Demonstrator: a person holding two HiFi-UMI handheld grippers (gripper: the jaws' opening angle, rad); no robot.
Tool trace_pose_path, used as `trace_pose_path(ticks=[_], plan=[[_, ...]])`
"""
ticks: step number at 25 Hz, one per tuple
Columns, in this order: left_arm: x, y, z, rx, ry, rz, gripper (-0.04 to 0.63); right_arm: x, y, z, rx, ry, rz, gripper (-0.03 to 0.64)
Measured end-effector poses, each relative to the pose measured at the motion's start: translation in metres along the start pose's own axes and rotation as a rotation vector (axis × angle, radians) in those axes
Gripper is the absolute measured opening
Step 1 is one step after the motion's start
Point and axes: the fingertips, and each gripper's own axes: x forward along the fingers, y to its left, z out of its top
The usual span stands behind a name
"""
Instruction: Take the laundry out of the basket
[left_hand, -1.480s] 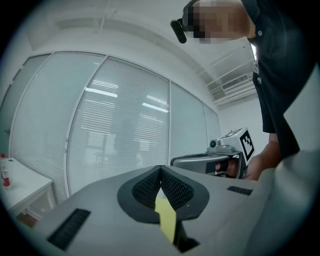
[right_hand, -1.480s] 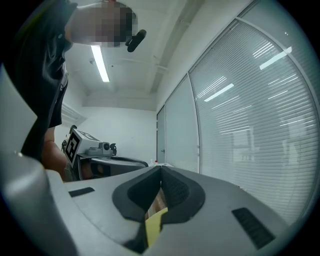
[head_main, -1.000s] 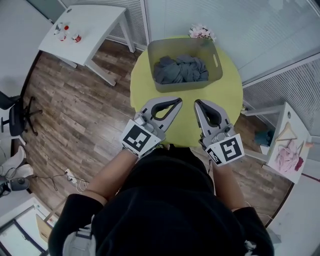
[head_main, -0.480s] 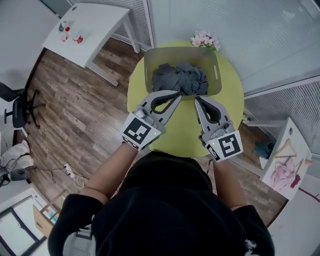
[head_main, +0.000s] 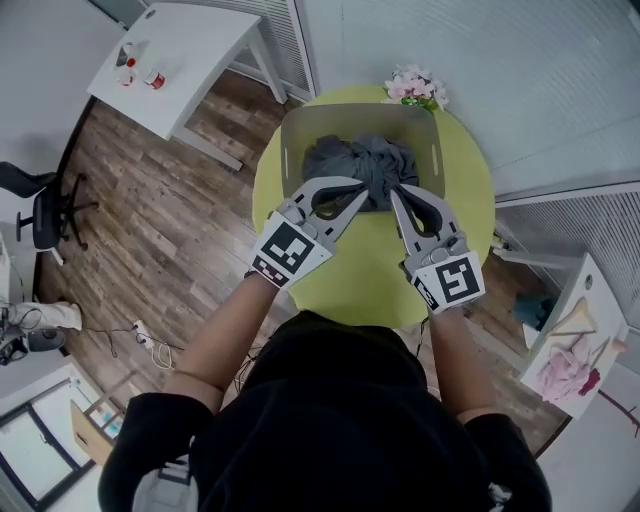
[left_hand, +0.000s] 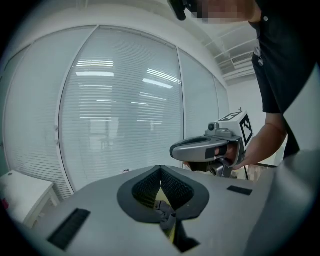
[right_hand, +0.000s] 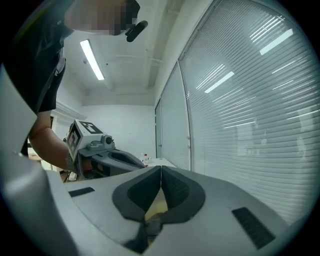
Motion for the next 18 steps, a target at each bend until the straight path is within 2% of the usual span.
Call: trace_pose_path(ticks=[5, 9, 12, 18], plan=[[0.031, 0.018, -0.033, 0.023, 0.153, -0.022, 0.009, 0.018, -0.027, -0.016, 0.006, -0.006, -0.035, 0.023], [0.054, 0.029, -0.062, 0.078, 0.275, -0.034, 0.009, 0.027, -0.046, -0.023, 0.019, -0.007, -0.069, 0.023], [0.070, 0.035, -0.083, 0.092, 0.357, -0.076, 0.009, 0.035, -0.054, -0.027, 0.023, -0.008, -0.074, 0.023], [0.099, 0.046, -0.131, 0.179, 0.521, -0.132, 0.011, 0.048, -0.068, -0.046, 0.037, 0.005, -0.075, 0.023]])
